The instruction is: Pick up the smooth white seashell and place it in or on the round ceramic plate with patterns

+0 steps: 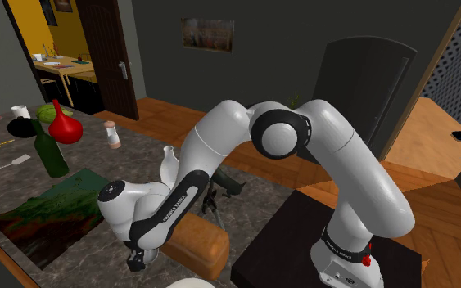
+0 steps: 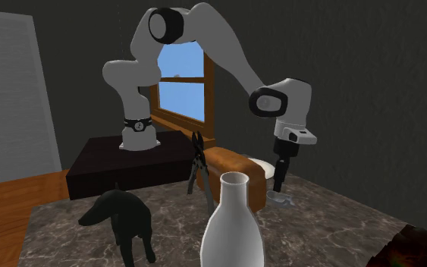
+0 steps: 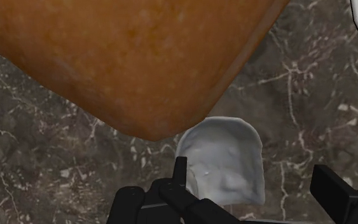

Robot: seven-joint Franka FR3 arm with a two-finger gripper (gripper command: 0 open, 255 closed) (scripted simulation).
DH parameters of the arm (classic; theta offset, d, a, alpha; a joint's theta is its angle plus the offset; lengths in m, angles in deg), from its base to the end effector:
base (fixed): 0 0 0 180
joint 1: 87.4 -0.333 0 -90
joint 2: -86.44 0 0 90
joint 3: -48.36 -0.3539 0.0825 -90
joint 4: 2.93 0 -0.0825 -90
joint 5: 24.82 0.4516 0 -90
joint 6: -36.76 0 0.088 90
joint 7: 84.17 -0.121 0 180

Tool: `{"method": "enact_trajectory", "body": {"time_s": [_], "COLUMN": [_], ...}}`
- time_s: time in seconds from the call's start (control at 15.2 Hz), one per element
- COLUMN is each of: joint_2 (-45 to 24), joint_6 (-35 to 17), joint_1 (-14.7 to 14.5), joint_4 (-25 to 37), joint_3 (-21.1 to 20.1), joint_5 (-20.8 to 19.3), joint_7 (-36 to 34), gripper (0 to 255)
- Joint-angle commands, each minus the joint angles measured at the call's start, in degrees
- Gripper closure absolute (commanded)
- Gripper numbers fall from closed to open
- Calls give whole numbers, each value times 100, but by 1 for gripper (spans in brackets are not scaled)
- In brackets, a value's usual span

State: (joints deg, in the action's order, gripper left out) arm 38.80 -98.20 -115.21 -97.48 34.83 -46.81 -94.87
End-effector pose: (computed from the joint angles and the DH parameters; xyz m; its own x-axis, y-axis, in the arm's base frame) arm 0.5671 0.4706 0.0867 0.7292 0.6795 -0.0815 0.6843 -0.7240 0.0865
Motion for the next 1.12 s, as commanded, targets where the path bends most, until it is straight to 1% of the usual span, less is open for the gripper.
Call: {"method": "enact_trajectory", "body": {"time_s": [0.0,0.2,0.26,0.86,0.92,1.06], "joint_2": [-4,-4,-4,-4,-4,-147], "joint_6": [-4,-3,-3,-3,-3,-47], "joint_1": [-1,-1,-1,-1,-1,524], "joint_4": [2,2,2,2,2,230], "joint_3": [1,1,1,1,1,-321], "joint_5": [-1,-1,-1,-1,-1,105], "joint_7": [-1,-1,-1,-1,-1,1125], "gripper": [0,0,255,255,0,0]}}
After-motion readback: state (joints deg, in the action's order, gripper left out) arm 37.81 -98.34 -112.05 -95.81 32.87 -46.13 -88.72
